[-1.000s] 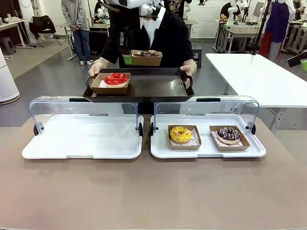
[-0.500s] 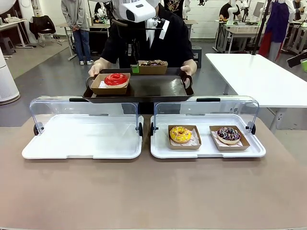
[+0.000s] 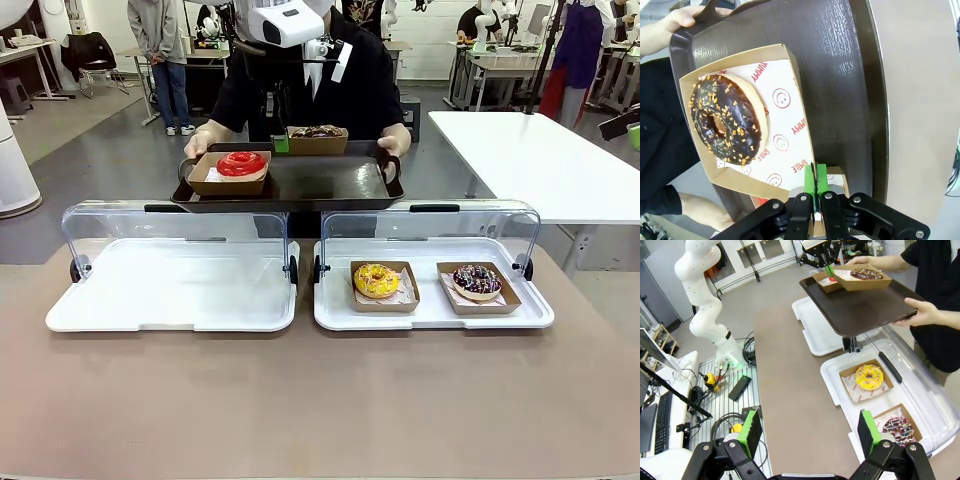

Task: Provide the desired donut to the person.
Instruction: Place the picked Paper togo box onto the Handle tray extended by the person.

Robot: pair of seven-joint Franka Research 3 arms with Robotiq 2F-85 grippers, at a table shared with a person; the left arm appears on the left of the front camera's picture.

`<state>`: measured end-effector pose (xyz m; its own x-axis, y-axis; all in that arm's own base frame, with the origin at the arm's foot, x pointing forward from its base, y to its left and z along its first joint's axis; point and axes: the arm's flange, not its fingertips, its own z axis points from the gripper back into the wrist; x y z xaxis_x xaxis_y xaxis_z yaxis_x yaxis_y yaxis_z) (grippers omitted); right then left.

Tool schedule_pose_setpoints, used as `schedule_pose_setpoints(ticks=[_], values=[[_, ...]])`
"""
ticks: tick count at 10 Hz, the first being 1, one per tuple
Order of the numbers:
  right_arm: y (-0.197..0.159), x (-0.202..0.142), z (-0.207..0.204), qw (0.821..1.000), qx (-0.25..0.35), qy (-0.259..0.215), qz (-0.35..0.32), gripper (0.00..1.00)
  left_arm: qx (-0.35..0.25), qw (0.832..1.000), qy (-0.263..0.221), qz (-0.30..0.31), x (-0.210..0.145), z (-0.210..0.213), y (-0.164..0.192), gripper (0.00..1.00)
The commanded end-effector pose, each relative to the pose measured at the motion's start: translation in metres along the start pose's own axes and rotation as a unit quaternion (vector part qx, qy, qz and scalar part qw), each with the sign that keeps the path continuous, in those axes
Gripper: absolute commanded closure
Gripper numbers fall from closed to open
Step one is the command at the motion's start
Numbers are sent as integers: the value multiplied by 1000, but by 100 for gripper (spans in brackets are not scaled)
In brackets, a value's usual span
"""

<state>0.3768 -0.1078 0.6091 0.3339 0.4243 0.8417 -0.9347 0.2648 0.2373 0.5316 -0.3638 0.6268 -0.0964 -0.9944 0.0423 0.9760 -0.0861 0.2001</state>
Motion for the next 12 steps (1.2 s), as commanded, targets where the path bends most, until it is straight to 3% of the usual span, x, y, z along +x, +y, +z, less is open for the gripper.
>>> schedule_pose_setpoints(ticks=[1,8,12], values=[[0,0,0,1000,4,-7,5,0,6,1000,7,8,-1,4,-2,99],[0,0,0,1000,4,-7,5,0,-30,999,-6,-16,15,-20,10,99],[0,0,0,1000,4,-7,5,0,-47,999,-13,6,14,-31,21,99]])
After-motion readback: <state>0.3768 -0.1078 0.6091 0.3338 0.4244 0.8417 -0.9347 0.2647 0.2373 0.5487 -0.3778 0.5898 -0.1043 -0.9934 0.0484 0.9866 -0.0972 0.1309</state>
